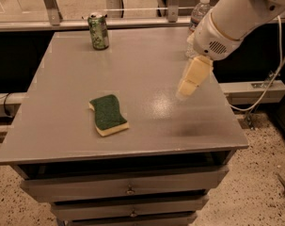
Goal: Pick green can
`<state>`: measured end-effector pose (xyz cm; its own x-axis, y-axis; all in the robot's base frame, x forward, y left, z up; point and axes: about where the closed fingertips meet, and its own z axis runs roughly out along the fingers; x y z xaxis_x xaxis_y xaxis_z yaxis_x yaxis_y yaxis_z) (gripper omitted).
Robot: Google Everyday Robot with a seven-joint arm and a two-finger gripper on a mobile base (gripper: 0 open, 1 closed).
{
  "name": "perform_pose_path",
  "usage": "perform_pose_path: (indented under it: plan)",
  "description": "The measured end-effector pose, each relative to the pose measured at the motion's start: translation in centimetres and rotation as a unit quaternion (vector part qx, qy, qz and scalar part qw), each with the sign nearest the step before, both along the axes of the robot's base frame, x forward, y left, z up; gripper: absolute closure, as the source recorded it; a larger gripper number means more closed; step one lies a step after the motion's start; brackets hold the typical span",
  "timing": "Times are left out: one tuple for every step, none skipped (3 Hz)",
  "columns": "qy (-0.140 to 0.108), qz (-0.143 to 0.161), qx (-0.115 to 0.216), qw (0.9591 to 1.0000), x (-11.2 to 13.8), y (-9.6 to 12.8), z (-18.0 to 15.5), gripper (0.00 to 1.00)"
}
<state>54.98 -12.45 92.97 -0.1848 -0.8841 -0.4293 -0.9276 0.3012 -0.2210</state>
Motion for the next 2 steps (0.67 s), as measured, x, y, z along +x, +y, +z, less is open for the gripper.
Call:
perform_pose_path:
  plan:
    - [-0.02, -0.011, 0.05, 0.9985, 4.74, 4.07, -0.41, 0.0]
    - [-0.02, -0.011, 0.05, 0.9985, 4.74, 4.08, -0.41, 0.0]
